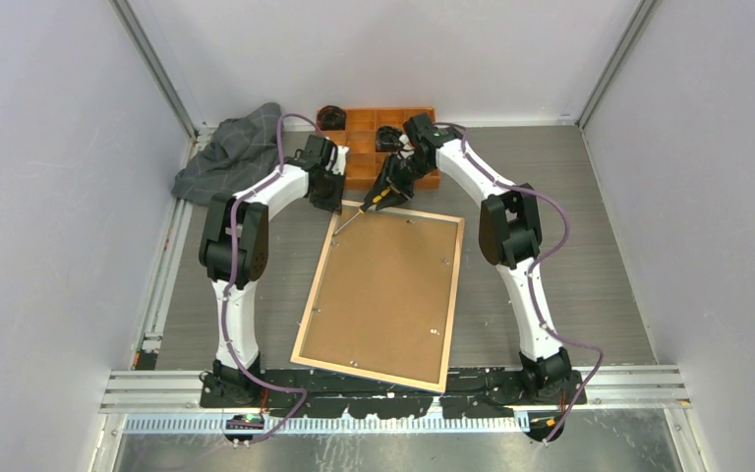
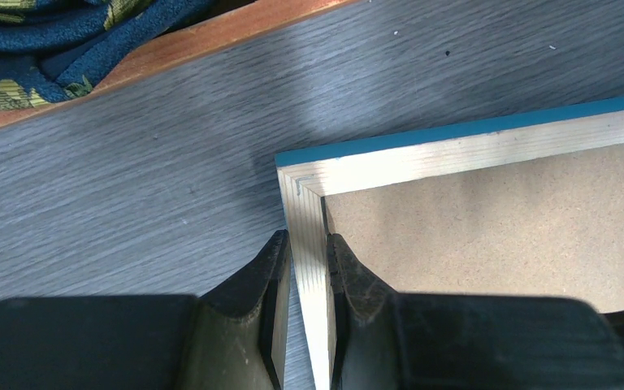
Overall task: Take the photo out of the frame
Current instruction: Release the photo frame item from the photo frame.
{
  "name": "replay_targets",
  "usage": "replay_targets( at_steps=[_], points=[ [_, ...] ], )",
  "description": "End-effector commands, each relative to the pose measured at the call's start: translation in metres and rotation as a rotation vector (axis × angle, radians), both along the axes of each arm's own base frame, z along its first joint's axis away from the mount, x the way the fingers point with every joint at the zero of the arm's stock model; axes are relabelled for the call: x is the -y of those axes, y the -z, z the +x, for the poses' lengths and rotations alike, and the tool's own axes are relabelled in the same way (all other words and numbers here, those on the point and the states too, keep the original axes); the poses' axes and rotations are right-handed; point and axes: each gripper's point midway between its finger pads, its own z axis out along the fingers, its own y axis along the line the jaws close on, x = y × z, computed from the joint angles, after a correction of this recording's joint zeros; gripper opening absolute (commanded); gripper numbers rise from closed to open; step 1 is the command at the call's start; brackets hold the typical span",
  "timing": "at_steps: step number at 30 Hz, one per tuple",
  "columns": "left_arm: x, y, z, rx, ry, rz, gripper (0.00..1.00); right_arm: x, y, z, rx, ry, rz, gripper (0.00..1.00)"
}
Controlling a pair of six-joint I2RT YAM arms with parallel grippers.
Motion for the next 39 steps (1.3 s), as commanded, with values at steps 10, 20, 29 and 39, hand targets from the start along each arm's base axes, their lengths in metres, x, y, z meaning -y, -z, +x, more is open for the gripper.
replay_targets(
  at_steps=[10, 20, 29, 39],
  points=[
    [-0.004, 0.009, 0.002, 0.018, 0.023, 0.046, 0.0, -0.001, -0.05, -0.012, 0.081, -0.037, 0.061, 0.01],
    [-0.003, 0.01, 0.001, 0.017, 0.022, 0.035, 0.0, 0.001, -0.047, -0.011, 0.086, -0.032, 0.047, 0.01],
    [-0.001, 0.008, -0.002, 0.043, 0.047, 0.062, 0.0, -0.008, -0.029, -0.003, 0.051, -0.023, 0.035, 0.01],
    [-0.002, 0.008, -0.001, 0.049, 0.037, 0.072, 0.0, -0.023, -0.014, -0.016, 0.021, -0.071, 0.015, 0.01]
  ],
)
